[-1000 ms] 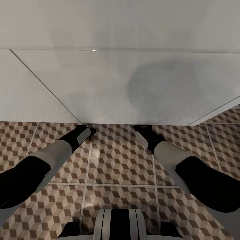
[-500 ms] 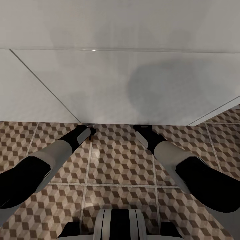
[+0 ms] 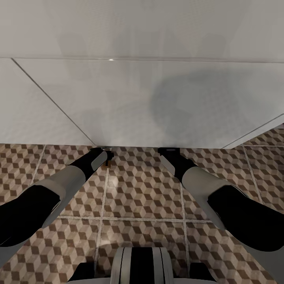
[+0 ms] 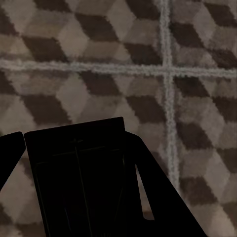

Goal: Take the four mousetraps from the cabinet in the bathroom and place them on the bathroom floor. Make sure all four end up on the same floor surface, and ensure that at least two of them are either under or directly next to the same bathroom sink.

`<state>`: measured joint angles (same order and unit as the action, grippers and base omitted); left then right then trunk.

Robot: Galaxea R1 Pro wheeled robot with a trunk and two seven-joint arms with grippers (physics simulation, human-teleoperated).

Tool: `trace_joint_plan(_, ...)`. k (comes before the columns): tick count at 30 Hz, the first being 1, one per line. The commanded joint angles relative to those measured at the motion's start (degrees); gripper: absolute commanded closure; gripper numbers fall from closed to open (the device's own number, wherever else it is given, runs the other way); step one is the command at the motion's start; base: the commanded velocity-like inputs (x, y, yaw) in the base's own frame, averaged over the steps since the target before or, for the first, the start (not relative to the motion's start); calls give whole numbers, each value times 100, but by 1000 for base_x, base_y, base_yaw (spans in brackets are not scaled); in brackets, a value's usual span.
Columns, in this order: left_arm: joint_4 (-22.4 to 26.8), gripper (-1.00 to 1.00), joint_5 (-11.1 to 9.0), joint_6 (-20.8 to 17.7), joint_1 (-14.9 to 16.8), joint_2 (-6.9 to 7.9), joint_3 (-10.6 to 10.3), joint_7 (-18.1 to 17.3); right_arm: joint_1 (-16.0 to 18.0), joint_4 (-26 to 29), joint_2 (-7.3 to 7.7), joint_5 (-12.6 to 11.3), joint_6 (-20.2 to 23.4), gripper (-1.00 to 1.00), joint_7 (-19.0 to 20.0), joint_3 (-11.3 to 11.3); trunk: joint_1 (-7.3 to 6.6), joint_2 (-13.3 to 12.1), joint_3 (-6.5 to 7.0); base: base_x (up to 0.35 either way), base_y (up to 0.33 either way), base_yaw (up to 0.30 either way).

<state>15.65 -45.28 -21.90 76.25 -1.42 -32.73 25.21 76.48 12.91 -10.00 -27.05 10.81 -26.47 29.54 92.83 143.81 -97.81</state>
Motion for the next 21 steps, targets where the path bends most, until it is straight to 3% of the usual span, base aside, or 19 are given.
trace_joint_plan(1, 43, 100, -28, -41, 469, 2, -58, 65, 341, 30, 0, 7, 54, 100, -33, 62, -3, 2, -1, 0, 0, 0)
trace_joint_plan(21, 43, 100, -25, -34, 470, -6, -53, 63, 341, 21, 0, 5, 46, 100, -33, 60, -3, 2, -1, 0, 0, 0)
